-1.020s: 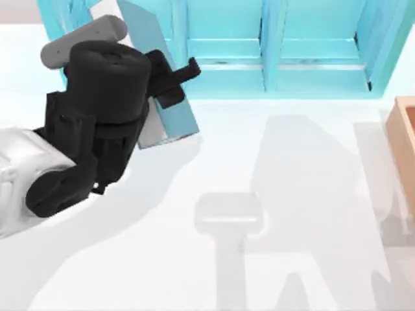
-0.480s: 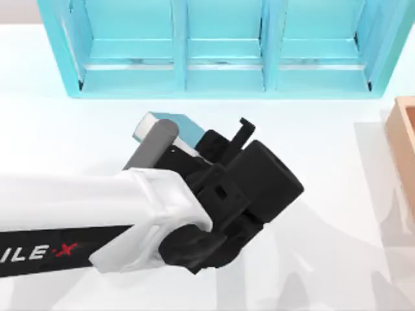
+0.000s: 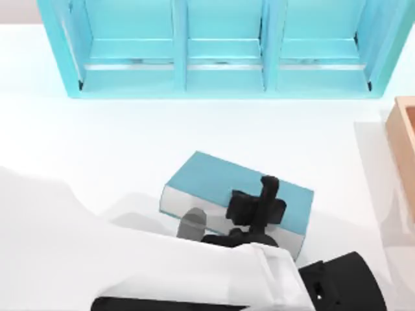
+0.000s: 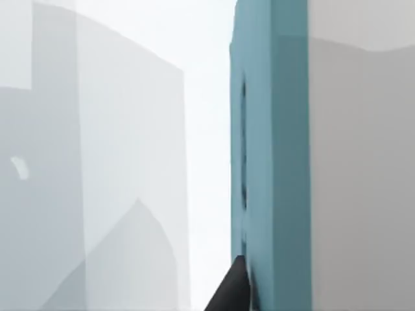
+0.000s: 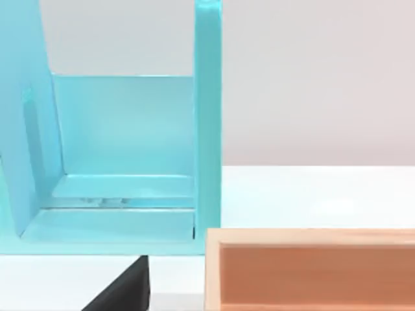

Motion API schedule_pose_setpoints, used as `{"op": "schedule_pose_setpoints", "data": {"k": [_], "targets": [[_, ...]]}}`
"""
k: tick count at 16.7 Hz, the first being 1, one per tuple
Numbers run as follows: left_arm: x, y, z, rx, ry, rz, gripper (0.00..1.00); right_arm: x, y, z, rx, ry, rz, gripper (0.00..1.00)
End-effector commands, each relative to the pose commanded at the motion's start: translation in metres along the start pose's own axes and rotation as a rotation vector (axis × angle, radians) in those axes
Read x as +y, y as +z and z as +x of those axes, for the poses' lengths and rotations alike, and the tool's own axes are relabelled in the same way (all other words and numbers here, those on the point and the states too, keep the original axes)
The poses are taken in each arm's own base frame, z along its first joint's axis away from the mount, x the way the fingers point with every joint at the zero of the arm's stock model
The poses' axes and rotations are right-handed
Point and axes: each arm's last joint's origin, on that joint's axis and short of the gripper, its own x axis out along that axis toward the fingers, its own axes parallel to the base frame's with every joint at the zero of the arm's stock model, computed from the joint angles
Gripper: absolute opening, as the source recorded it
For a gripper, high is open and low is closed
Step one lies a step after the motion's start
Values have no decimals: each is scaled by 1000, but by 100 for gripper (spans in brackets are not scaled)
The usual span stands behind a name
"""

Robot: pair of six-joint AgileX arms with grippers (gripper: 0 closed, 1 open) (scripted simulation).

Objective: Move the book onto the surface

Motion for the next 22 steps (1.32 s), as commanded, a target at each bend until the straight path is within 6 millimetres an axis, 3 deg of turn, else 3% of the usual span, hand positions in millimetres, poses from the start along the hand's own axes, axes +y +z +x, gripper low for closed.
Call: {"op": "schedule_pose_setpoints", "data": {"k": [7, 22], "targets": [[18, -26, -30, 1, -165, -240, 0, 0, 0, 0, 0, 0, 0, 100], [20, -28, -37, 5, -179, -258, 0, 0, 0, 0, 0, 0, 0, 100]]}}
